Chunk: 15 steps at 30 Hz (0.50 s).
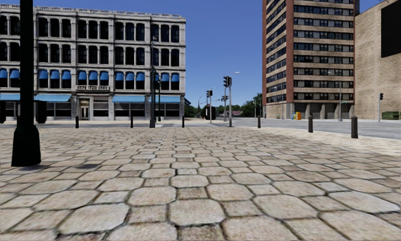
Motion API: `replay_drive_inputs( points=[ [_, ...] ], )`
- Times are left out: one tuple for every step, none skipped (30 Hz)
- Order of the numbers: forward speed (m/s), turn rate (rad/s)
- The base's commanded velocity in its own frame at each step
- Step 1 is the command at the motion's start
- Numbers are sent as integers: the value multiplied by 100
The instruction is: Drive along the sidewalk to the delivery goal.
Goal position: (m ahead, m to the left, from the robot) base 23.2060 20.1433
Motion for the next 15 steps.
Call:
replay_drive_inputs(
  points=[
    [200,0],
    [200,0],
    [200,0],
    [200,0],
    [200,0],
    [200,0],
    [200,0],
    [200,0],
    [200,0],
    [200,0],
    [200,0],
    [200,0],
    [200,0],
    [200,0],
    [200,0]
  ],
)
